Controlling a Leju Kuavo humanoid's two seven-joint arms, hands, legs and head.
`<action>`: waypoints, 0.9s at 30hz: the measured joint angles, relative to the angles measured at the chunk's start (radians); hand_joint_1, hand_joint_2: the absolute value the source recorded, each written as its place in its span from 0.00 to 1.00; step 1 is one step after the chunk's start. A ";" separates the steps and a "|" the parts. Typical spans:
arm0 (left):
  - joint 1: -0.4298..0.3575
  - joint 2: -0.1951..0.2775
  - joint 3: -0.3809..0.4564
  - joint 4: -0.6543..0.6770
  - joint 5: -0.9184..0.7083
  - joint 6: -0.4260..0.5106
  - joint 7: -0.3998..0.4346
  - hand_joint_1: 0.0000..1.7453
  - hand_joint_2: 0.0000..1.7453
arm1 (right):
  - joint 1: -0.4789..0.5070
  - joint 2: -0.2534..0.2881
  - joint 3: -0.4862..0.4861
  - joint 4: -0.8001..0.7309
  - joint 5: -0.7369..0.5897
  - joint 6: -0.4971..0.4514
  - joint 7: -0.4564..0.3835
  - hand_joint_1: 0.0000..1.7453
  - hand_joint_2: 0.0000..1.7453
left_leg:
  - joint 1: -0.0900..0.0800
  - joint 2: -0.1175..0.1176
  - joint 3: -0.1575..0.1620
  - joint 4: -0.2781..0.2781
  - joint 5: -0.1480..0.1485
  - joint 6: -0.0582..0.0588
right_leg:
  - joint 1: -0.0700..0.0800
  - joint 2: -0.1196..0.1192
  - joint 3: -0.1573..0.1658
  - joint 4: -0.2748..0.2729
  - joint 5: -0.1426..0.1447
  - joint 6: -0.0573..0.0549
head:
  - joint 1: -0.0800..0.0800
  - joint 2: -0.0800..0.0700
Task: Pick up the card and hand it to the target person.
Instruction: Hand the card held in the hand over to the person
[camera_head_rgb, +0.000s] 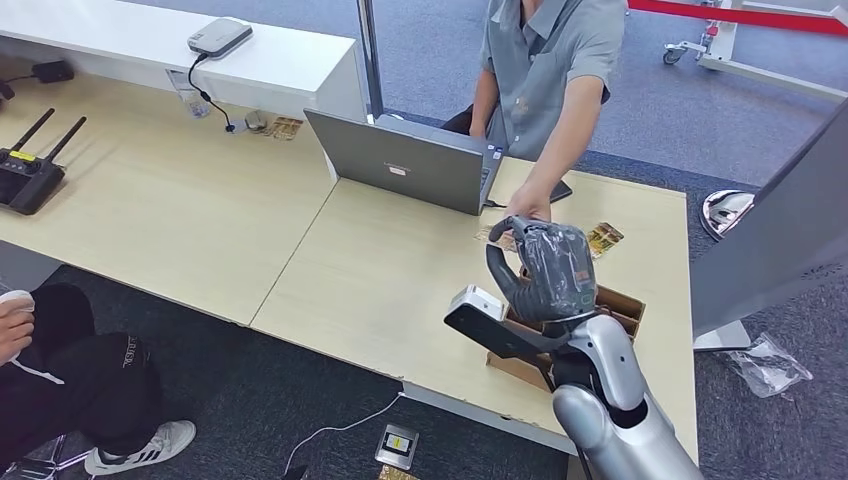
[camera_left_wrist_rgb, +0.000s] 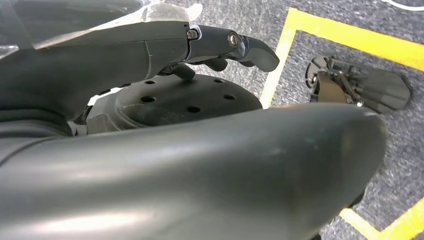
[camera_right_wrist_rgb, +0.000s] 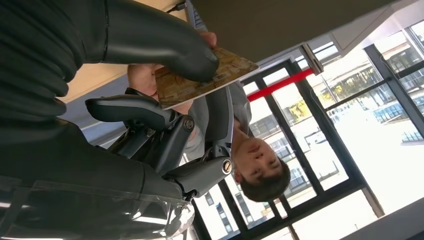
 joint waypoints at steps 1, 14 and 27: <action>-0.001 -0.003 0.000 0.000 0.000 0.009 0.002 0.00 0.00 | -0.007 0.004 0.010 0.010 0.007 0.000 0.009 0.95 1.00 | 0.000 0.000 0.000 0.000 0.000 0.000 | 0.000 0.000 0.000 0.000 0.000 0.000 | 0.000 0.000; -0.006 -0.030 0.000 -0.001 0.005 0.096 0.018 0.00 0.00 | -0.049 0.039 0.094 0.116 -0.011 -0.047 0.059 0.00 1.00 | 0.000 0.000 0.000 0.000 0.000 0.000 | 0.000 0.000 0.000 0.000 0.000 0.000 | 0.000 0.000; -0.004 -0.030 0.000 -0.001 0.014 0.089 0.011 0.00 0.00 | -0.028 0.010 0.100 0.098 -0.120 -0.055 0.086 0.00 1.00 | 0.000 0.000 0.000 0.000 0.000 0.000 | 0.000 0.000 -0.001 0.000 0.000 0.000 | 0.000 0.000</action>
